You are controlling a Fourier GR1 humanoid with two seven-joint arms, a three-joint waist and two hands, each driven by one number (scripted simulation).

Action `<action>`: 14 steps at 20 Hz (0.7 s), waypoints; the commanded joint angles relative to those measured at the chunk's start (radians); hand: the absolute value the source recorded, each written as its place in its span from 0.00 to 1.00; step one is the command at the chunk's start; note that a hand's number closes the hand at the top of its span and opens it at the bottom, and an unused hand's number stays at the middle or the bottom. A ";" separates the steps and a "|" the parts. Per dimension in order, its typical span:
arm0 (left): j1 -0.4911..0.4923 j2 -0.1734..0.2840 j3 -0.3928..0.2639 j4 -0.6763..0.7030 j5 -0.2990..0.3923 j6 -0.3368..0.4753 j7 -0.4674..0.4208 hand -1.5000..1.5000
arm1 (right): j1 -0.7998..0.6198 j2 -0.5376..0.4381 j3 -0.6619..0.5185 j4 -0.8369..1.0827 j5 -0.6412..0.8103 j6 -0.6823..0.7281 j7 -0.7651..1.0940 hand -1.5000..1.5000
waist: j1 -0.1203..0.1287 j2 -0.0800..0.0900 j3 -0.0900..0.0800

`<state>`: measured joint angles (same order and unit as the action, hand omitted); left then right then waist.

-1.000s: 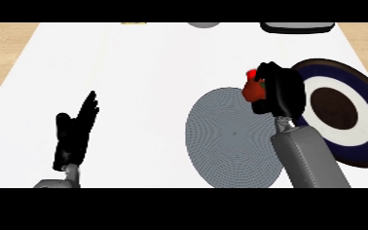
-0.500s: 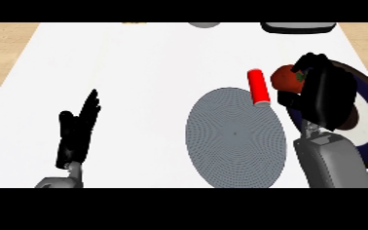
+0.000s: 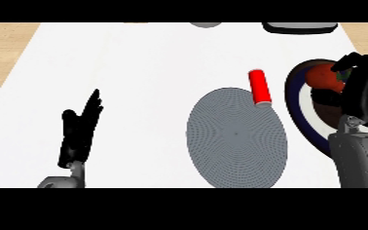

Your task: Pick the bell pepper from the placemat and place it in the plate

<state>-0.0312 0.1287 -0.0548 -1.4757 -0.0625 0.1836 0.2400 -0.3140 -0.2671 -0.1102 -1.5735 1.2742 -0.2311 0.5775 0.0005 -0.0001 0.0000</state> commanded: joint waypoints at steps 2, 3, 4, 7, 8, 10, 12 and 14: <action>0.039 0.035 0.022 -0.047 0.016 -0.046 -0.005 0.50 | -0.057 -0.086 -0.113 0.164 -0.071 -0.019 -0.076 1.00 | 0.007 0.001 0.000; 0.020 0.035 0.048 0.008 0.041 -0.067 -0.054 0.50 | -0.061 -0.113 -0.127 0.119 -0.116 0.067 -0.077 1.00 | 0.002 0.000 0.000; -0.033 0.017 0.041 0.029 0.020 -0.037 -0.022 0.50 | -0.016 -0.110 -0.137 0.183 -0.125 0.007 -0.121 1.00 | 0.000 0.001 0.000; -0.027 0.001 0.006 -0.006 -0.017 -0.013 0.016 0.50 | -0.046 -0.122 -0.157 0.308 -0.178 0.044 -0.163 1.00 | 0.005 0.002 0.001; 0.017 -0.010 -0.006 -0.014 -0.015 -0.019 -0.018 0.50 | -0.069 -0.111 -0.139 0.287 -0.176 0.128 -0.110 1.00 | 0.006 0.001 0.000; 0.015 0.036 0.055 -0.005 0.033 -0.064 -0.021 0.50 | -0.055 -0.141 -0.179 0.309 -0.254 0.136 -0.188 1.00 | 0.004 0.001 0.000; 0.013 -0.012 0.007 0.010 -0.016 -0.016 -0.044 0.50 | -0.061 -0.124 -0.204 0.430 -0.313 0.149 -0.233 1.00 | 0.011 0.004 0.001; -0.026 -0.031 0.002 0.007 -0.027 0.009 0.000 0.50 | -0.059 -0.190 -0.215 0.491 -0.302 0.216 -0.248 1.00 | 0.006 0.004 0.001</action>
<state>-0.0420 0.1253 -0.0368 -1.4720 -0.0690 0.1662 0.2301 -0.3662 -0.4085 -0.2910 -1.2091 1.0180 -0.0767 0.3841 0.0059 0.0020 0.0005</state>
